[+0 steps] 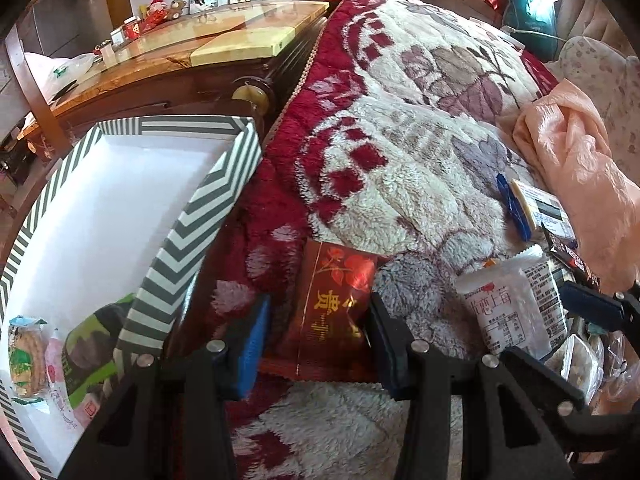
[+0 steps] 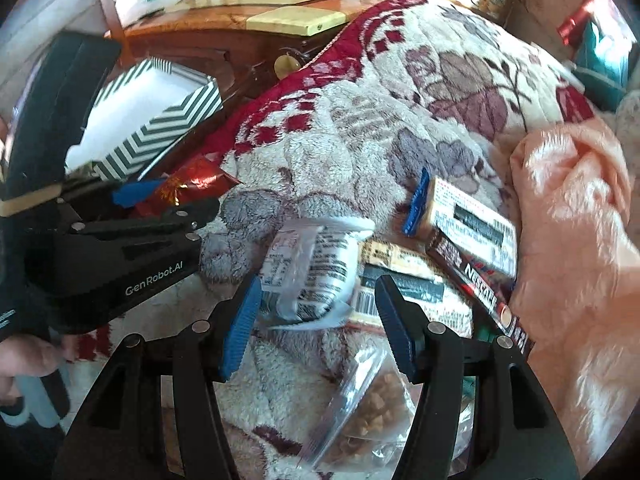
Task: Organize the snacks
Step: 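Grasp the red packet with the left gripper while the right grasps the white printed bag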
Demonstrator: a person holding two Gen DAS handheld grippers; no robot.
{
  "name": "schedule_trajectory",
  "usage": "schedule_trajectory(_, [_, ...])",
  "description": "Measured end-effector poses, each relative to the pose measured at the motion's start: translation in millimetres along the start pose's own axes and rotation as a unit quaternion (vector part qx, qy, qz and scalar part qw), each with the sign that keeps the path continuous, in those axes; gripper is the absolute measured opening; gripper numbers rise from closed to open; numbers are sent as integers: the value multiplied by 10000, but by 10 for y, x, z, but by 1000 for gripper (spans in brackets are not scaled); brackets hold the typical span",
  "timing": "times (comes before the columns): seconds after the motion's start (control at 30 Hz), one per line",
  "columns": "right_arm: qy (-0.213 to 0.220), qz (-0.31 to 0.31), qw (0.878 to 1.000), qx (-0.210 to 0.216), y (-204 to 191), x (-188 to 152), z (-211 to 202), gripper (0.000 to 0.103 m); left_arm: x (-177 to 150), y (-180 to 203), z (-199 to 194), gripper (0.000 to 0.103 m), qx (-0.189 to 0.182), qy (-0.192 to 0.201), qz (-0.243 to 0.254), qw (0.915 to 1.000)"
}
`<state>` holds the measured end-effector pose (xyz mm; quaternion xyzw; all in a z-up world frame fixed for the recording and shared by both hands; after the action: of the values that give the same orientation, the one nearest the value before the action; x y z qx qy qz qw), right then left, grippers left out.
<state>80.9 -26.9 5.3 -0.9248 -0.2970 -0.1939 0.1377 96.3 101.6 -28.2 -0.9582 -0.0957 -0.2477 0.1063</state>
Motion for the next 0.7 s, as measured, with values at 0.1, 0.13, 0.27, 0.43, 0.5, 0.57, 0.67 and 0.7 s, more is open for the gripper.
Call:
schedule_trajectory(0.1, [-161, -261, 9994, -165, -111, 58, 92, 59, -5, -52, 12, 50, 33, -19, -54, 10000])
schedule_trajectory(0.13, [-199, -338, 9990, -227, -130, 64, 116, 59, -5, -61, 17, 50, 17, -34, -74, 10000])
schedule_trajectory(0.27, [-351, -663, 9962, -433, -140, 64, 227, 59, -17, -61, 14, 50, -4, -27, -68, 10000])
schedule_trajectory(0.43, [-269, -264, 9992, -124, 137, 8, 113, 53, -21, -65, 7, 50, -69, -34, -125, 9999])
schedule_trajectory(0.5, [-158, -35, 9998, 146, 220, -28, 46, 53, -24, -48, -12, 50, -106, -15, -110, 9999])
schedule_trajectory(0.57, [-39, 158, 9994, 321, 275, -72, -23, 53, -24, -26, -50, 50, -176, 19, -97, 9998])
schedule_trajectory(0.67, [105, 400, 9974, 583, 302, -138, -111, 53, -25, -10, -128, 50, -269, 85, -84, 9996])
schedule_trajectory(0.7, [141, 450, 9969, 631, 298, -157, -136, 53, -31, -10, -150, 49, -287, 89, -87, 9995])
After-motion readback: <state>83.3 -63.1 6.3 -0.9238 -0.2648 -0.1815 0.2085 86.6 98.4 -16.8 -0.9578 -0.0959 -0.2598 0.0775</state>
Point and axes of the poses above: each gripper's, at about its wrist camera, not at the fingertips, and z roughly the way its jaws point, y to its right, x to its top, the point moved 6 cm from there along z, roughly the way its jaws point, and after that the axes turned 12 degrees about x, right-handed, at the moved point
